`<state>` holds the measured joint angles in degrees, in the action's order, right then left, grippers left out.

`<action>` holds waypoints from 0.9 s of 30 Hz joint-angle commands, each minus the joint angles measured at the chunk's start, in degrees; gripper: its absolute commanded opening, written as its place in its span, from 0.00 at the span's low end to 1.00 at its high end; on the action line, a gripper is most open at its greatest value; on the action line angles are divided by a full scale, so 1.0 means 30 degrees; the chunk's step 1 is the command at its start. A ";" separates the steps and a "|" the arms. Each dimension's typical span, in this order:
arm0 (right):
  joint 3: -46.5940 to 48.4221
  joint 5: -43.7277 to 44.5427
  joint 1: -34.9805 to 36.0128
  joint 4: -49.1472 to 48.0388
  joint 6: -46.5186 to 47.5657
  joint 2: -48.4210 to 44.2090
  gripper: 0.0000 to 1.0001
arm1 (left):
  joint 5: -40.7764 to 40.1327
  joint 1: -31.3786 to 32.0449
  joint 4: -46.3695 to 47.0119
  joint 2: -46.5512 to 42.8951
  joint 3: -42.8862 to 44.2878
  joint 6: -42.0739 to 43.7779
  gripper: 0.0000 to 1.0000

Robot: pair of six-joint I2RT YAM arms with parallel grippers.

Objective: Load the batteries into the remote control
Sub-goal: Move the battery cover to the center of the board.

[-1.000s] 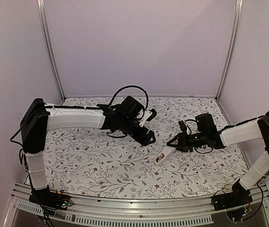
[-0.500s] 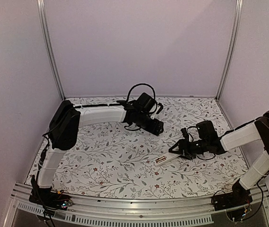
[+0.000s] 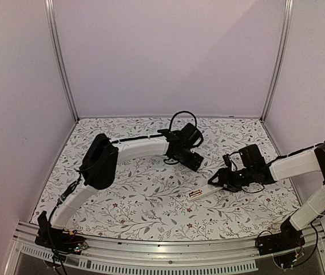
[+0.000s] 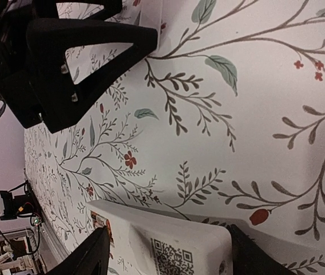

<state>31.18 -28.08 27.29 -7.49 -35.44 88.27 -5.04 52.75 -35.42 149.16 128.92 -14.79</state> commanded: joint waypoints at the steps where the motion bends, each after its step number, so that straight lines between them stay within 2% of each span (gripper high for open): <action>1: 0.0290 0.2396 -0.0223 0.3475 0.0944 -0.0477 0.69 | -0.1047 0.0452 -0.1602 0.1213 0.1609 0.0584 0.82; 5: 0.0645 0.2736 -0.0226 0.4670 0.1528 -0.0765 0.68 | -0.1535 0.0524 -0.2821 0.1708 0.2394 0.0845 0.78; 7: 0.0723 0.2601 -0.0240 0.4852 0.1692 -0.0848 0.68 | -0.1775 0.0400 -0.3240 0.1341 0.1805 0.0823 0.72; 13: 0.0911 0.1398 -0.0158 0.4488 0.1775 -0.0158 0.64 | -0.1029 -0.0124 -0.2090 -0.1726 -0.3665 0.1142 0.48; 20: 0.1190 0.0164 0.0335 0.3722 0.1383 0.0462 0.63 | 0.1171 -0.0846 0.0142 -0.5279 -0.9478 0.2086 0.35; 23: 0.1371 -0.0633 0.0433 0.3497 0.1196 0.0547 0.62 | 0.2192 -0.1163 0.2121 -0.7056 -1.1824 0.2674 0.35; 27: 0.1577 -0.0675 0.0417 0.3859 0.1184 0.0046 0.64 | 0.2820 -0.1382 0.4091 -0.8095 -1.2286 0.3276 0.50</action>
<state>35.11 -28.10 27.90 1.74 -31.20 88.55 -0.36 49.71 -29.17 127.66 93.17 -7.57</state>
